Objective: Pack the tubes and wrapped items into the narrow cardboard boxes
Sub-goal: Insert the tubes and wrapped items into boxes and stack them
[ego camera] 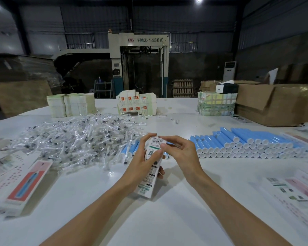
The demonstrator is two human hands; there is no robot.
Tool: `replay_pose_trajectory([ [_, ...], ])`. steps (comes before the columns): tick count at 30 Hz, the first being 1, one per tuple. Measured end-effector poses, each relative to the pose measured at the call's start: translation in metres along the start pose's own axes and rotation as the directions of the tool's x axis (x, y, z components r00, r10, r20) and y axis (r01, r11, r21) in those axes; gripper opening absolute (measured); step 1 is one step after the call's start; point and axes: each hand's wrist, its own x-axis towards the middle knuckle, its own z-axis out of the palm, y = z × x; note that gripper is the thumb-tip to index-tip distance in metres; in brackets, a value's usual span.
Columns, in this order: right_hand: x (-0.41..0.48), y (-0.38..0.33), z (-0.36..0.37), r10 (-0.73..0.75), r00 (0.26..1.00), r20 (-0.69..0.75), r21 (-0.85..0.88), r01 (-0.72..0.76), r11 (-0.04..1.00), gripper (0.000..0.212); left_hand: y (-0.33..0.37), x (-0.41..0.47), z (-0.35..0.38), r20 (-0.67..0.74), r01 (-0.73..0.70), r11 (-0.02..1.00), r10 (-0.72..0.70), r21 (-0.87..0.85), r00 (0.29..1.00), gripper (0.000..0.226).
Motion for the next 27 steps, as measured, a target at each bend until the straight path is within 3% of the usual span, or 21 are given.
replay_pose_trajectory([
  [5, -0.002, 0.023, 0.006, 0.088, 0.996, -0.026, 0.005, -0.088, 0.996, 0.03, -0.004, 0.001, 0.002, -0.04, 0.04, 0.998, -0.042, -0.058, 0.998, 0.058],
  [8, 0.001, 0.03, 0.007, 0.241, 0.969, -0.051, 0.178, -0.228, 0.957, 0.045, -0.004, 0.003, -0.001, -0.089, 0.012, 0.999, -0.017, -0.053, 0.996, 0.057],
  [10, -0.001, 0.029, 0.007, 0.334, 0.943, 0.001, 0.184, -0.328, 0.927, 0.04, -0.002, 0.005, -0.004, -0.139, 0.0, 0.995, -0.013, -0.096, 0.99, 0.059],
  [14, -0.016, 0.026, 0.012, 0.485, 0.851, 0.203, 0.106, -0.511, 0.853, 0.05, 0.002, 0.008, -0.01, -0.189, -0.011, 0.984, -0.023, -0.177, 0.982, 0.06],
  [16, -0.02, 0.019, 0.014, 0.491, 0.825, 0.28, 0.164, -0.545, 0.822, 0.053, 0.003, 0.008, -0.013, -0.202, -0.029, 0.986, -0.005, -0.163, 0.979, 0.058],
  [18, -0.025, 0.007, 0.015, 0.478, 0.837, 0.266, 0.171, -0.529, 0.831, 0.052, 0.003, 0.008, -0.014, -0.193, -0.052, 0.99, 0.027, -0.128, 0.981, 0.057],
  [20, -0.034, -0.005, 0.01, 0.456, 0.872, 0.179, 0.059, -0.472, 0.88, 0.042, 0.001, 0.009, -0.01, -0.132, -0.071, 0.993, 0.058, -0.095, 0.99, 0.056],
  [23, -0.052, -0.028, -0.018, 0.32, 0.947, 0.011, -0.344, -0.297, 0.891, 0.022, -0.005, 0.007, -0.001, -0.029, -0.066, 0.995, 0.069, 0.075, 0.997, 0.057],
  [25, -0.064, -0.043, -0.054, 0.205, 0.973, -0.108, -0.608, -0.227, 0.761, 0.025, -0.011, 0.003, -0.001, 0.032, -0.106, 0.944, 0.101, 0.312, 0.994, 0.062],
  [27, -0.076, -0.058, -0.096, 0.06, 0.97, -0.235, -0.837, -0.233, 0.496, 0.032, -0.018, -0.001, -0.005, 0.119, -0.197, 0.824, 0.158, 0.532, 0.98, 0.067],
])
